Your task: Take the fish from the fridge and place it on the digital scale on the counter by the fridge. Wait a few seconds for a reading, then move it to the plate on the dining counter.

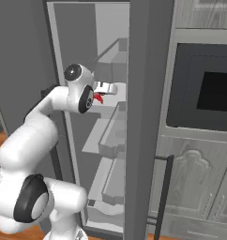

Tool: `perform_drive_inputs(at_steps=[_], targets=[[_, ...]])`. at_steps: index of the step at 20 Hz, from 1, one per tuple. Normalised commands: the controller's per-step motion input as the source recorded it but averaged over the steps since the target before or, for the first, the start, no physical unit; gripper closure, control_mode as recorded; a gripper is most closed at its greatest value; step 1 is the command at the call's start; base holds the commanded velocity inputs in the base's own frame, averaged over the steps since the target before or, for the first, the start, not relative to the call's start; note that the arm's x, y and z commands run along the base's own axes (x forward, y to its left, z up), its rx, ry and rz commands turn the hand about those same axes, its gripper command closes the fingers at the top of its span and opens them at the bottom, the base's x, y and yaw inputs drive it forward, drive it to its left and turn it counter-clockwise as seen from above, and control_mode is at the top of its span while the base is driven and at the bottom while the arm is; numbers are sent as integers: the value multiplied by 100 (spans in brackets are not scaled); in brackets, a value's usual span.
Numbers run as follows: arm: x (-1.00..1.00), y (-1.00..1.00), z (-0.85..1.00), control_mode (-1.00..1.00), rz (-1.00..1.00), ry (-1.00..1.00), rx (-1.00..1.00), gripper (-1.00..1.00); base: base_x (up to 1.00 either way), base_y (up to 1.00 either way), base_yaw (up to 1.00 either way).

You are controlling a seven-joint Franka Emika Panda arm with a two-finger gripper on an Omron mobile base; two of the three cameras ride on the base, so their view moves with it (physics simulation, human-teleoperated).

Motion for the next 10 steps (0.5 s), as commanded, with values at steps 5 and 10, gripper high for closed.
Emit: perform_drive_inputs(at_steps=[5, 10], targets=[[-100, 17, 39, -100, 0, 5, 4, 100, 0, 0, 0], [-100, 20, 39, -100, 0, 11, 7, 100, 0, 0, 0]])
